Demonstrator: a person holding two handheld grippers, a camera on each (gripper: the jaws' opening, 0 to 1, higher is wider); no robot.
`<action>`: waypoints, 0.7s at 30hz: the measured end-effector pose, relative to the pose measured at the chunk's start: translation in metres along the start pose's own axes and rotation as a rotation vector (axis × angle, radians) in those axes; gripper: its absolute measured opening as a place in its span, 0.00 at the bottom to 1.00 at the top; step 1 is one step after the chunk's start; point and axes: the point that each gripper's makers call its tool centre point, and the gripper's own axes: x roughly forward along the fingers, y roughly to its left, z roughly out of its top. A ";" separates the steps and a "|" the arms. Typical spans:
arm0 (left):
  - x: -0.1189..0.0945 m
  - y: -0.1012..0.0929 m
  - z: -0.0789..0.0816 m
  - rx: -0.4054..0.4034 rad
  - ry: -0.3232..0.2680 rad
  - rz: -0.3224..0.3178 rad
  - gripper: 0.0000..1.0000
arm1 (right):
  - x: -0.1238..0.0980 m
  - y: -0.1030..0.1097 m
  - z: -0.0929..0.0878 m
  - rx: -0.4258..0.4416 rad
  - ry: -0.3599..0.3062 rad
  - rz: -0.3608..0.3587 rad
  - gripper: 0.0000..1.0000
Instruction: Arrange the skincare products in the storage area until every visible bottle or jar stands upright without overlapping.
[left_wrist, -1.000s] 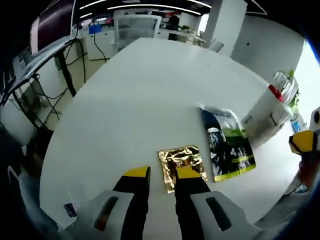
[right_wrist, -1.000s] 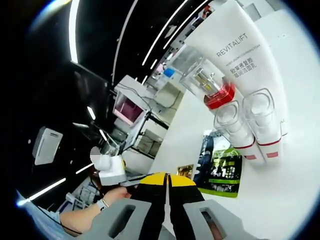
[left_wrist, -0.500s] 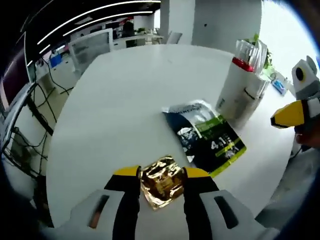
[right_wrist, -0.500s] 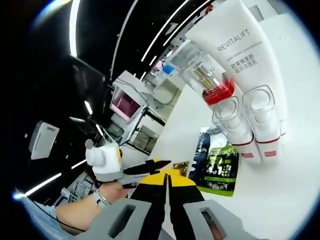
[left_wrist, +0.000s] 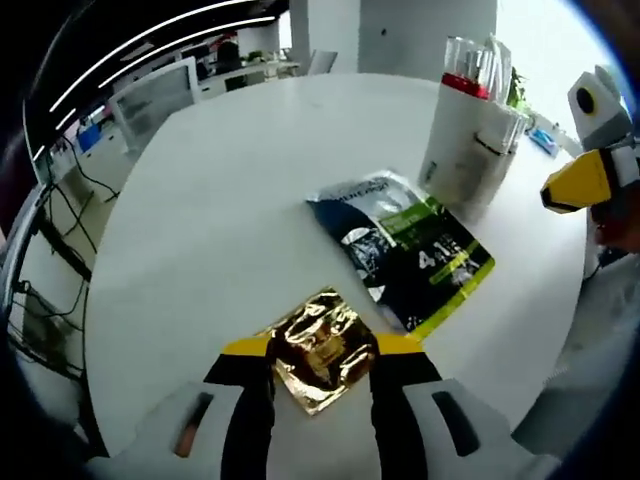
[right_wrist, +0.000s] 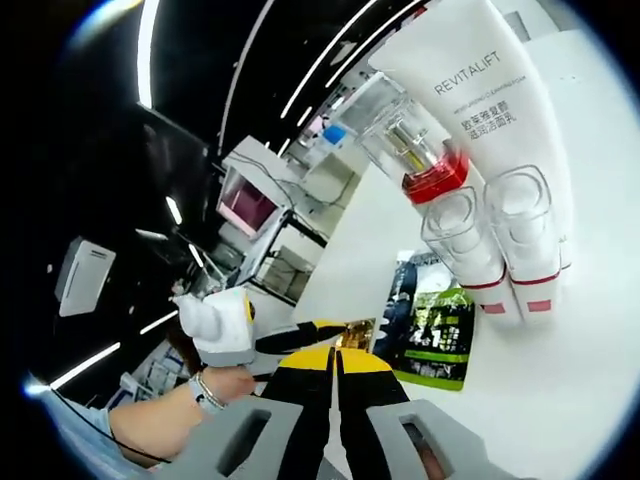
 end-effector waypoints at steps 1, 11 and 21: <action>-0.001 -0.002 0.002 0.012 -0.007 -0.011 0.33 | 0.000 0.000 0.000 0.002 -0.001 0.001 0.00; 0.000 -0.004 0.004 0.073 -0.028 -0.065 0.33 | 0.004 0.001 -0.008 -0.016 0.030 0.001 0.00; 0.000 -0.004 0.004 0.081 -0.012 -0.079 0.32 | 0.004 0.000 -0.009 -0.019 0.033 -0.008 0.00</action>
